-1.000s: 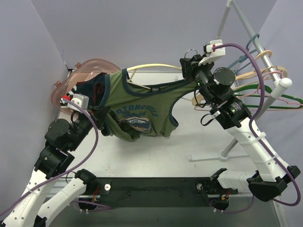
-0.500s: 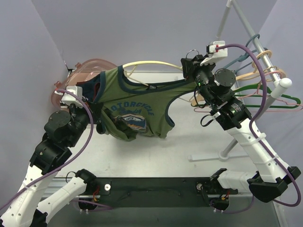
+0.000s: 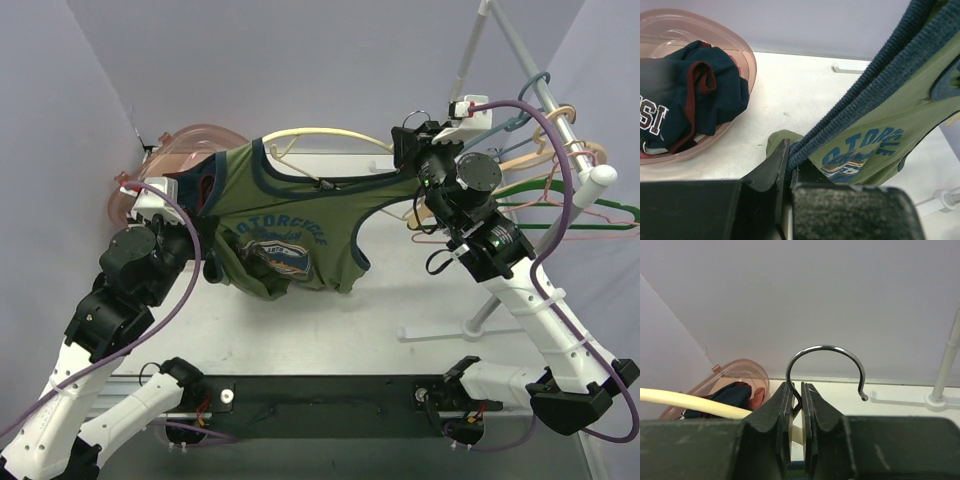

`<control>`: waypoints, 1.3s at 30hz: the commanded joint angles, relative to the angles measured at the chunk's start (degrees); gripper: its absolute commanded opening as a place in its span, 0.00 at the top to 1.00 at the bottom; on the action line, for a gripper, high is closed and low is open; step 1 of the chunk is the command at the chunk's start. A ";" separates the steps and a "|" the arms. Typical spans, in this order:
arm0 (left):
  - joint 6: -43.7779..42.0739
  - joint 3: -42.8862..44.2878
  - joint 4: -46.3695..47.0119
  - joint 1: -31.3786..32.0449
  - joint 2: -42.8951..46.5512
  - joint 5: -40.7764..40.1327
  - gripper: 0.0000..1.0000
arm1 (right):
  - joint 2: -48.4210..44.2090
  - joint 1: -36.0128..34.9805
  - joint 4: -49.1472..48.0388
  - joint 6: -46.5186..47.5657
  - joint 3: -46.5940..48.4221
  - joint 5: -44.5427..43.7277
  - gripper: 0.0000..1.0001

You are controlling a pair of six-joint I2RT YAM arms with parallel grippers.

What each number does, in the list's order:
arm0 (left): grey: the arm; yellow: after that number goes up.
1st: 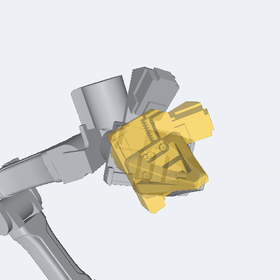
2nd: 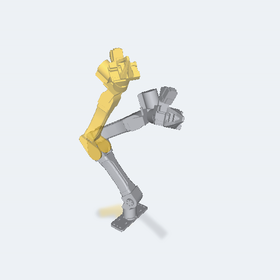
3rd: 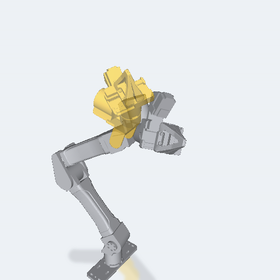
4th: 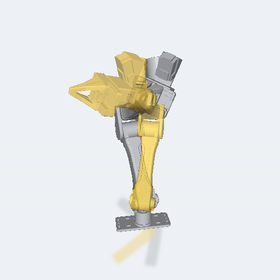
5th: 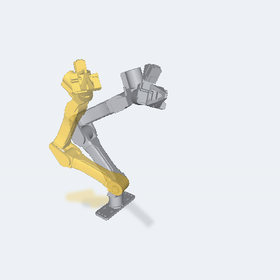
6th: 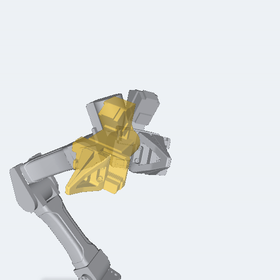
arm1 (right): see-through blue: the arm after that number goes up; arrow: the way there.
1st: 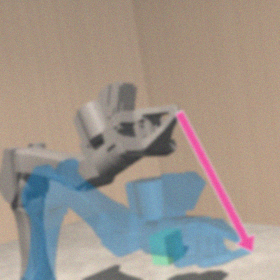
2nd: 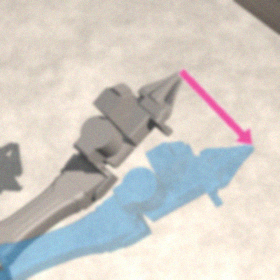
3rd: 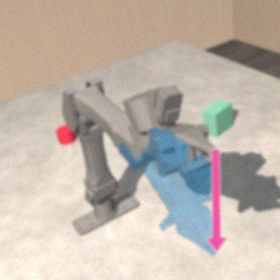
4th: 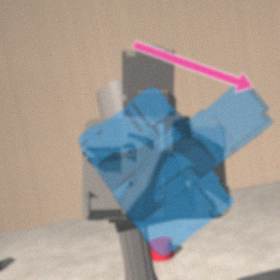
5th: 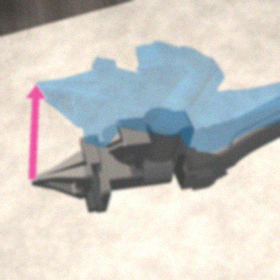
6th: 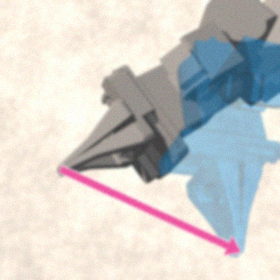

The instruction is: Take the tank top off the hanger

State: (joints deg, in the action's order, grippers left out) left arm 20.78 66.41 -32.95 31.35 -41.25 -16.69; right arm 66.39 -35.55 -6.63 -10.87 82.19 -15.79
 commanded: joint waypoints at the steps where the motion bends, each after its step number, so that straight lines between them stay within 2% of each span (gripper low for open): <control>1: -1.17 3.19 -7.82 -1.30 0.21 -12.75 1.00 | -3.90 3.91 -9.27 0.33 2.18 -15.93 1.00; 15: -2.92 10.22 -12.84 -2.09 -4.09 -16.44 1.00 | -5.48 5.40 -9.45 -0.99 1.74 -18.57 1.00; 18: -4.60 9.62 -10.57 -2.17 -4.80 -9.01 1.00 | -5.66 6.02 -10.33 -1.34 1.30 -11.14 1.00; 19: -4.86 7.87 -7.95 -2.17 -4.71 -0.54 1.00 | -4.96 6.28 -10.07 -1.26 2.09 -8.41 1.00; 21: -5.04 5.84 -3.99 -2.17 -3.84 6.20 0.99 | -4.26 6.11 -9.36 -1.52 2.53 -1.37 1.00; 22: -5.13 4.09 -3.09 -2.17 -3.48 11.36 0.94 | -3.64 6.02 -9.01 -1.78 2.88 0.31 1.00; 23: -5.74 3.64 -2.39 -2.17 -3.22 12.98 0.81 | -3.29 6.02 -8.66 -1.78 3.23 2.93 1.00; 25: -6.62 3.20 -1.68 -2.17 -2.61 15.79 0.69 | -2.50 5.93 -7.44 -2.74 3.85 4.53 1.00; 26: -7.41 2.94 -1.33 -2.17 -2.34 16.33 0.59 | -2.23 5.93 -7.08 -3.10 4.37 6.28 1.00; 29: -8.81 2.23 1.21 -2.17 -0.67 21.14 0.42 | -2.05 5.41 -4.10 -5.64 5.69 9.36 1.00; 35: -8.30 1.97 7.01 -2.17 -1.20 33.36 0.31 | -2.23 1.90 -3.47 -6.45 5.52 9.56 1.00; 38: -7.16 1.70 9.83 -2.17 -1.11 31.64 0.30 | -2.06 0.40 -3.56 -4.95 5.96 7.97 1.00; 39: -6.98 1.96 10.44 -2.17 -1.20 28.76 0.30 | -1.79 0.13 -3.56 -4.86 6.40 7.80 1.00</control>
State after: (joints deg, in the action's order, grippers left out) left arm 13.10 68.16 -29.50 29.50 -42.37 11.57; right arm 65.34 -33.82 -4.12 -15.00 84.82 -7.38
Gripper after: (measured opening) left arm 0.702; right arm 0.096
